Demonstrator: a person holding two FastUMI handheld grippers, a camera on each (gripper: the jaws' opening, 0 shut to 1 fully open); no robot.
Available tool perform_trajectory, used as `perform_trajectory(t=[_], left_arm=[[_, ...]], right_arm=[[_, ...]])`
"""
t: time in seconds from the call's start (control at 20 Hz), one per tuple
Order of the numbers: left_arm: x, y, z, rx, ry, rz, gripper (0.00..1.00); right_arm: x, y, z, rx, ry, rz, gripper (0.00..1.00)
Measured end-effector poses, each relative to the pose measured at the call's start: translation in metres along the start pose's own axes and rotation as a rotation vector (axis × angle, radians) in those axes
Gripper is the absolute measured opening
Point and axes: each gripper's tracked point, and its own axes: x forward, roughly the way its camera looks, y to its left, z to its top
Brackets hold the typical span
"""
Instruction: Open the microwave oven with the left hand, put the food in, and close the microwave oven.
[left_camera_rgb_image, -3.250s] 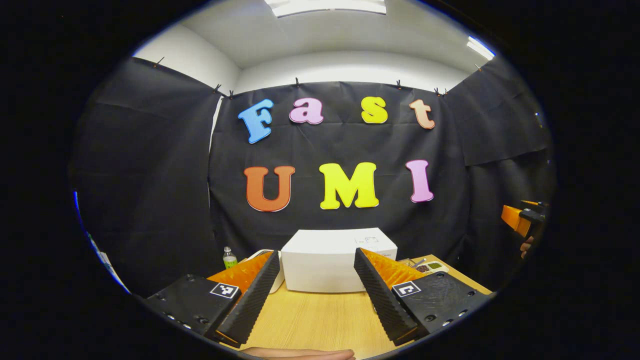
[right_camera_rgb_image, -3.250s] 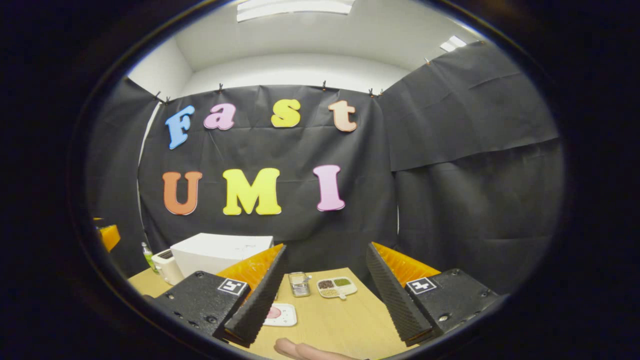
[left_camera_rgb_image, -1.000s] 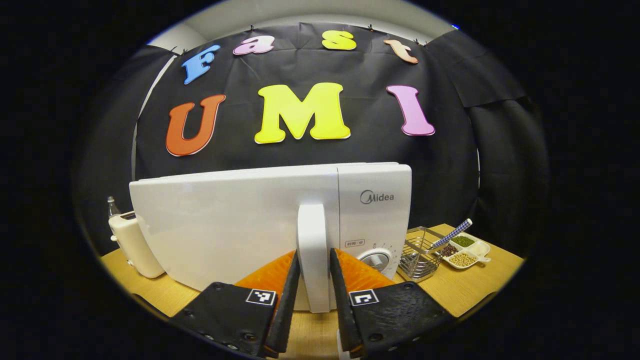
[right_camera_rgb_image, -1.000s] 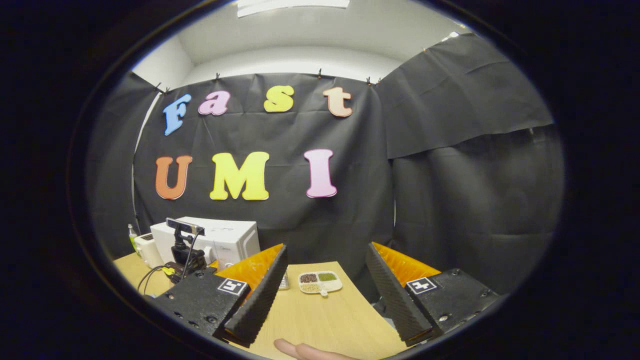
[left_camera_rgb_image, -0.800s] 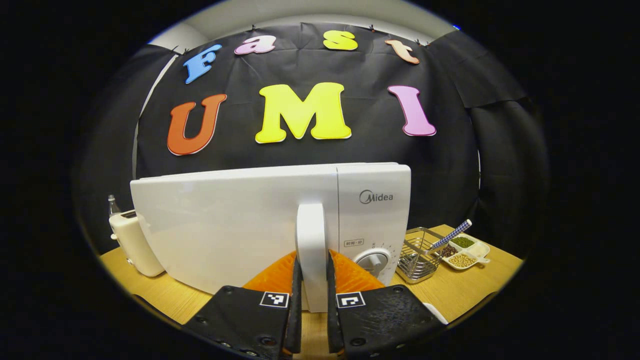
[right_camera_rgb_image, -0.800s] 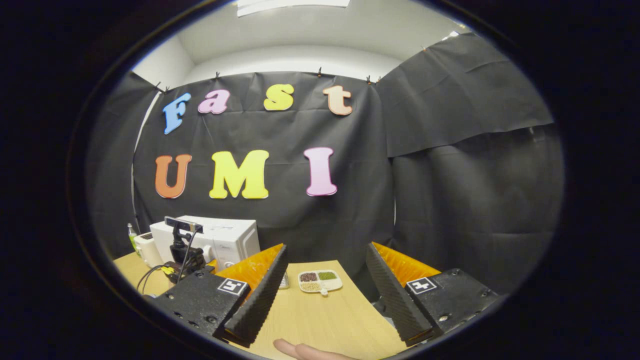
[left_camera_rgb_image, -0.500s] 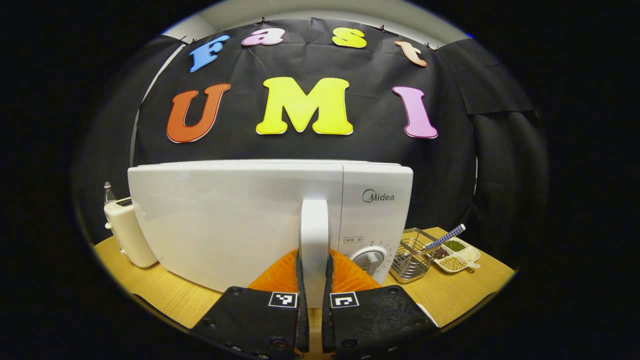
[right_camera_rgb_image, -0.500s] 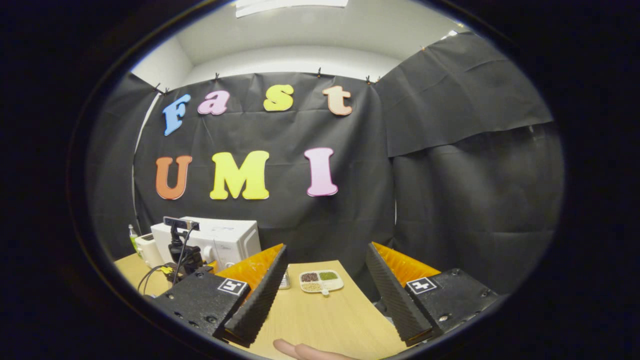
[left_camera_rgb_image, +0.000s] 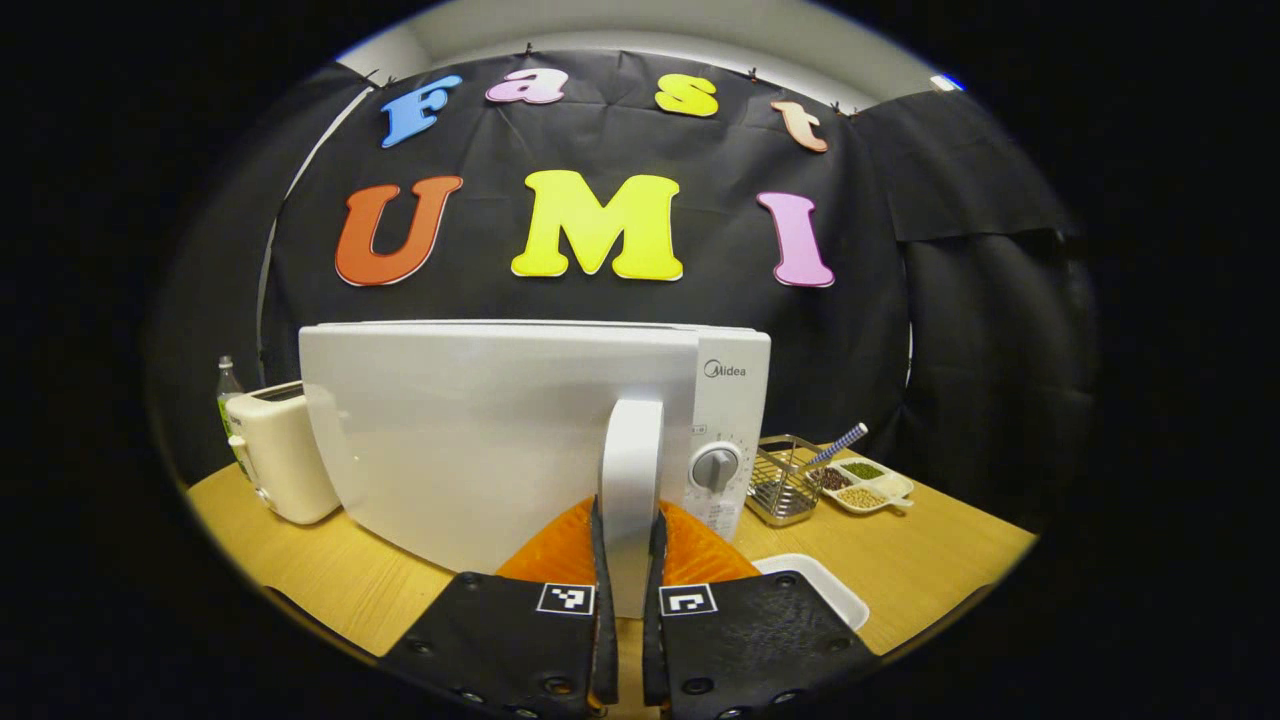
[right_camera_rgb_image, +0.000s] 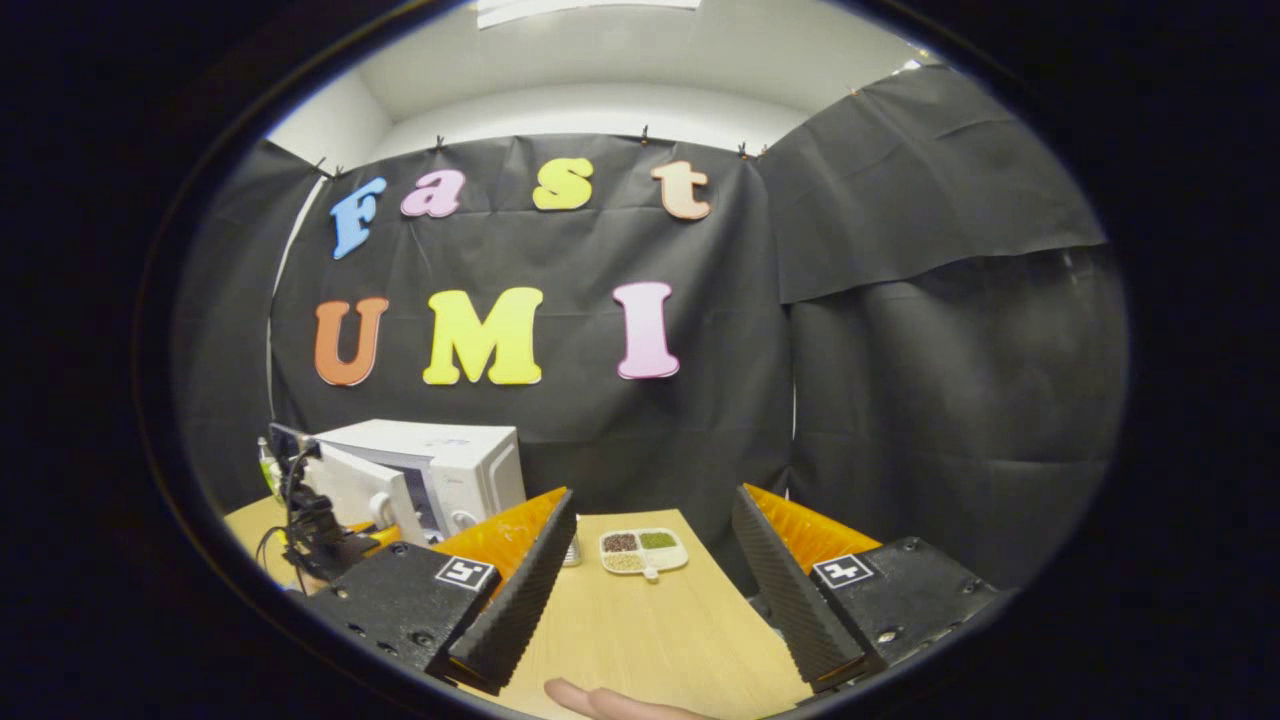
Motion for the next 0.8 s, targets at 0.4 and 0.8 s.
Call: perform_trajectory(t=[0.4, 0.8], left_arm=[[-0.097, 0.054, -0.012, 0.018, 0.01, 0.016, 0.14], [-0.19, 0.162, -0.033, 0.012, 0.023, 0.188, 0.13]], right_arm=[[-0.023, 0.026, -0.001, -0.025, 0.014, 0.031, 1.0], [-0.04, 0.067, -0.01, -0.05, 0.044, 0.088, 1.0]])
